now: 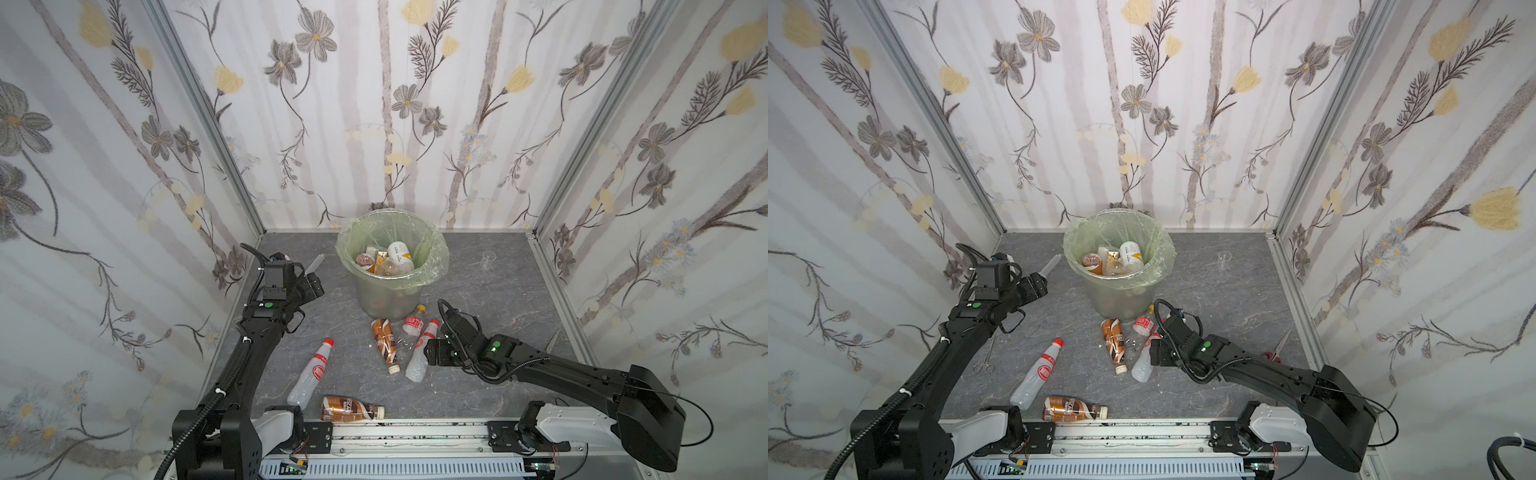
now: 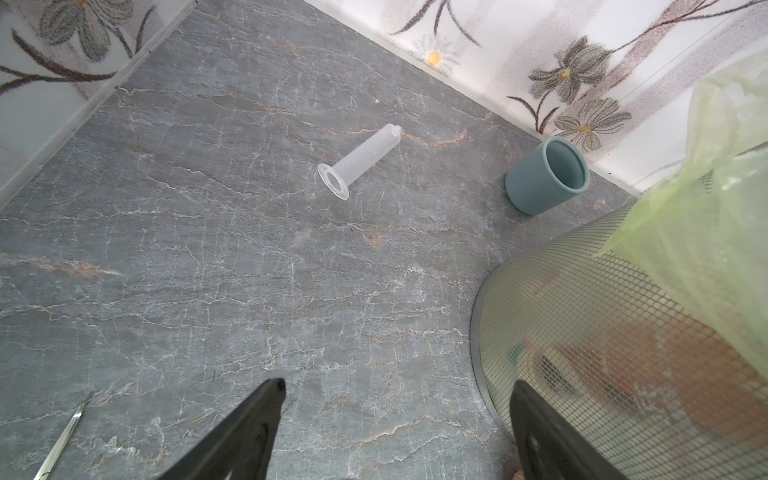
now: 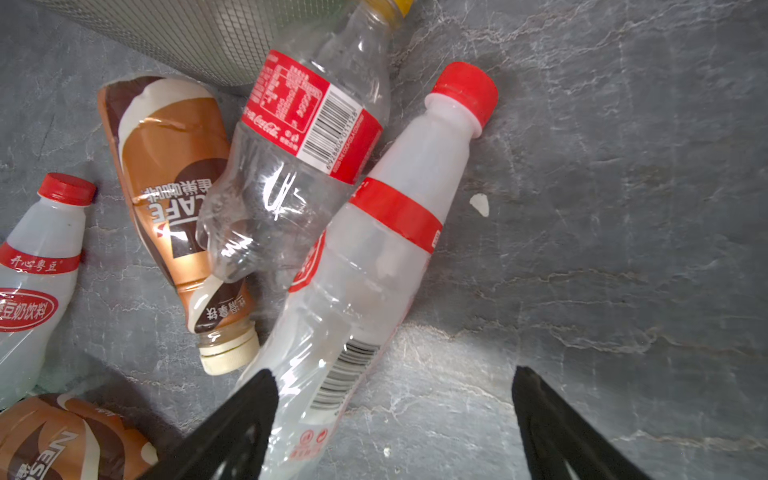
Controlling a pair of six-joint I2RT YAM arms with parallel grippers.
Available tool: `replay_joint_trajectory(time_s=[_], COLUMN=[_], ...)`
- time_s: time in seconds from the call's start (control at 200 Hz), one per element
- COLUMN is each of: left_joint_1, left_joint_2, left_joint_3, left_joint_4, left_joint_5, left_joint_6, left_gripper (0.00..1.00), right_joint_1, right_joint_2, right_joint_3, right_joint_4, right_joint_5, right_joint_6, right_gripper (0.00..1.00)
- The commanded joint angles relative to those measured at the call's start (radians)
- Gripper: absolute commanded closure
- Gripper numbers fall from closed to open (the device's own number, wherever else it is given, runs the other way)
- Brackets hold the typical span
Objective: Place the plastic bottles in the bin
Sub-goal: 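Lower the right gripper toward the red-capped milk bottle while the left withdraws, then close the right gripper on the red-capped milk bottle and lift it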
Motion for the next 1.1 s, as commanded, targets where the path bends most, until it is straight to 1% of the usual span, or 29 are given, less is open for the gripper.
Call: replay_joint_trajectory(time_s=[0.0, 0.21, 0.55, 0.645, 0.89, 0.935, 1.04, 1.055, 1.095], left_joint_1=[0.002, 0.004, 0.007, 0.007, 0.007, 0.007, 0.007, 0.006, 0.007], left_joint_2=[0.006, 0.016, 0.032, 0.036, 0.047, 0.05, 0.056, 0.056, 0.058], left_joint_3=[0.004, 0.009, 0.01, 0.017, 0.012, 0.009, 0.005, 0.004, 0.004], left_joint_4=[0.01, 0.01, 0.011, 0.011, 0.011, 0.011, 0.011, 0.011, 0.011], left_joint_5=[0.005, 0.013, 0.018, 0.02, 0.037, 0.043, 0.056, 0.058, 0.065], left_joint_6=[-0.004, -0.001, 0.002, 0.007, 0.01, 0.011, 0.017, 0.018, 0.021], left_gripper=[0.12, 0.13, 0.13, 0.13, 0.13, 0.13, 0.13, 0.13, 0.13], right_joint_1=[0.007, 0.021, 0.021, 0.021, 0.008, -0.002, -0.026, -0.029, -0.035], right_joint_2=[0.029, 0.12, 0.202, 0.242, 0.251, 0.245, 0.215, 0.182, 0.152], right_joint_3=[0.005, 0.041, 0.058, 0.063, 0.038, 0.028, 0.0, -0.001, -0.005], right_joint_4=[0.087, 0.079, 0.109, 0.106, 0.091, 0.088, 0.088, 0.088, 0.082], right_joint_5=[0.005, 0.025, 0.031, 0.043, 0.071, 0.073, 0.078, 0.078, 0.088], right_joint_6=[0.035, 0.011, 0.002, 0.0, -0.01, -0.013, -0.035, -0.04, -0.063], right_gripper=[0.12, 0.13, 0.16, 0.18, 0.32, 0.35, 0.44, 0.45, 0.48])
